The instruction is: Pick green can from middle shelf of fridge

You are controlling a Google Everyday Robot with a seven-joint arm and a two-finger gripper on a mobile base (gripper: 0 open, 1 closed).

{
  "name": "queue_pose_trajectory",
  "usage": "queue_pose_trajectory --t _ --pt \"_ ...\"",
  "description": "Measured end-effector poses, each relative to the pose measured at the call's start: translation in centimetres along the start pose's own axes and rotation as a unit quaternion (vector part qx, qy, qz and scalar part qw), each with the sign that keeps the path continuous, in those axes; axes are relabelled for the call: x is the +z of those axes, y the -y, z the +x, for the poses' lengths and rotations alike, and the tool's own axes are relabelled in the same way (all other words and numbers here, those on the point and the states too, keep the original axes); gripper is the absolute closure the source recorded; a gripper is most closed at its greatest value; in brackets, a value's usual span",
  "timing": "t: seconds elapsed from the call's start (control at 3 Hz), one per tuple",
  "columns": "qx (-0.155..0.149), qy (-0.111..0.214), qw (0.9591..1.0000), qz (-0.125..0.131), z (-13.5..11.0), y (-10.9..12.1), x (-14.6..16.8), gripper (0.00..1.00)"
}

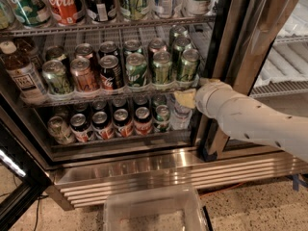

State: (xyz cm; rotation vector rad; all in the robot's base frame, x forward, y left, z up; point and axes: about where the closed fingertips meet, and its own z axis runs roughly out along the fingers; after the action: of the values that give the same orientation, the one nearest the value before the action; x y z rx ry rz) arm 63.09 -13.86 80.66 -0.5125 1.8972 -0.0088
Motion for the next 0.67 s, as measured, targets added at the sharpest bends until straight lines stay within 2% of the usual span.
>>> queue_pose_trajectory --t 0.33,0.67 --pt "-0.015 0.016 0.9997 0.009 -0.9 -2.1 1.3 0.28" --pt "-0.008 0.073 0.9961 0.049 -5.9 -3.7 1.2 0.33"
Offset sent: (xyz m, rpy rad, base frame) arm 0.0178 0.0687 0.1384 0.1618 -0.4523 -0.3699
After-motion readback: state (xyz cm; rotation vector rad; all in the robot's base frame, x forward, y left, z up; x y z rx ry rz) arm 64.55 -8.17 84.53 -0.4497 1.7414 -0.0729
